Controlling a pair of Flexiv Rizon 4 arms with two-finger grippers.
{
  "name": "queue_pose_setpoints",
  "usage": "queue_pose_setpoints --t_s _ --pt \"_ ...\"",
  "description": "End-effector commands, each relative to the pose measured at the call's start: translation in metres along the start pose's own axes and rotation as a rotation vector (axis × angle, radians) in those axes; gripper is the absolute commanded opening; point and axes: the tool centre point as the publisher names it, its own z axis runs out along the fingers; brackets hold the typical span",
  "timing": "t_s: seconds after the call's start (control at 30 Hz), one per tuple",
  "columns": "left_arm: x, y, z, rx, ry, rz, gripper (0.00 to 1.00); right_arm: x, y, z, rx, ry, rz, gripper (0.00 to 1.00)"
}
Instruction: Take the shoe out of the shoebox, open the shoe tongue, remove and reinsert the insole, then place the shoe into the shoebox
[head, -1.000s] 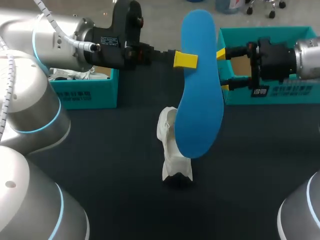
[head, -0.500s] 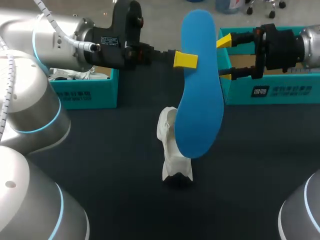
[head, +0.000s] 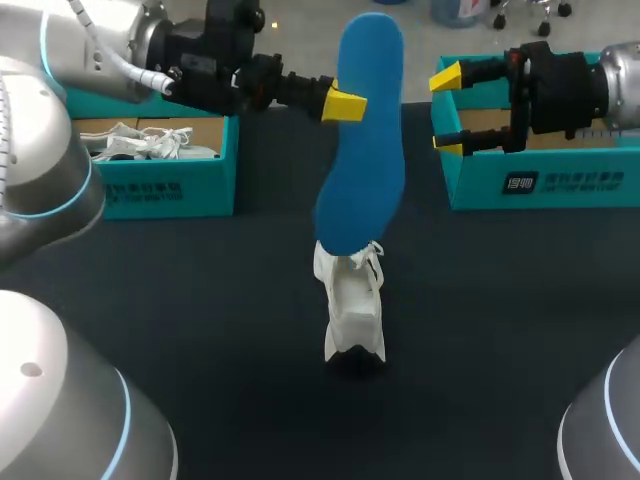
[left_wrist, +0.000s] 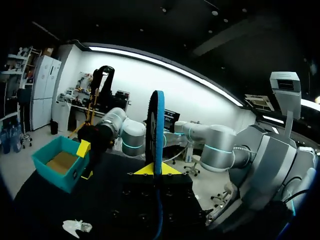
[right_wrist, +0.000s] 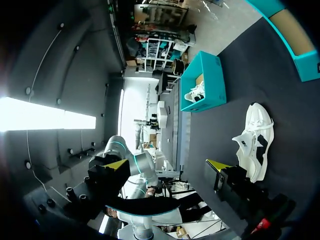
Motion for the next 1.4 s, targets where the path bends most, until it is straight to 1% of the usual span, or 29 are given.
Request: queue_pose_setpoints --t_s 0.03,0.5,0.57,0.67,0.73,0.8,0.9,0.97,1.4 --pt "-0.002 -0.005 -0.005 -0.138 -0.120 0.286 0.00 0.000 0.001 0.001 0.001 0.000 0.000 1.00" --pt "-0.002 -0.005 -0.005 -0.138 -0.120 0.286 0.00 0.000 0.001 0.001 0.001 0.000 0.000 1.00" --pt "-0.010 -0.001 -0.004 -0.093 -0.137 0.461 0.00 0.000 0.001 0.001 0.001 0.000 0.000 1.00" --pt "-0.022 0.004 -0.005 -0.045 -0.187 0.589 0.00 0.000 0.001 0.001 0.001 0.000 0.000 1.00" --pt "-0.028 0.005 -0.006 -0.010 -0.198 0.688 0.00 0.000 0.001 0.001 0.001 0.000 0.000 1.00" --pt "-0.035 0.009 -0.007 -0.026 -0.188 0.826 0.00 0.000 0.001 0.001 0.001 0.000 0.000 1.00" --pt "-0.045 0.015 -0.007 -0.075 -0.150 1.050 0.00 0.000 0.001 0.001 0.001 0.000 0.000 1.00" --pt "-0.053 0.020 -0.007 -0.165 -0.095 1.247 0.00 0.000 0.001 0.001 0.001 0.000 0.000 1.00" --pt "-0.053 0.020 -0.007 -0.165 -0.095 1.247 0.00 0.000 0.001 0.001 0.001 0.000 0.000 1.00"
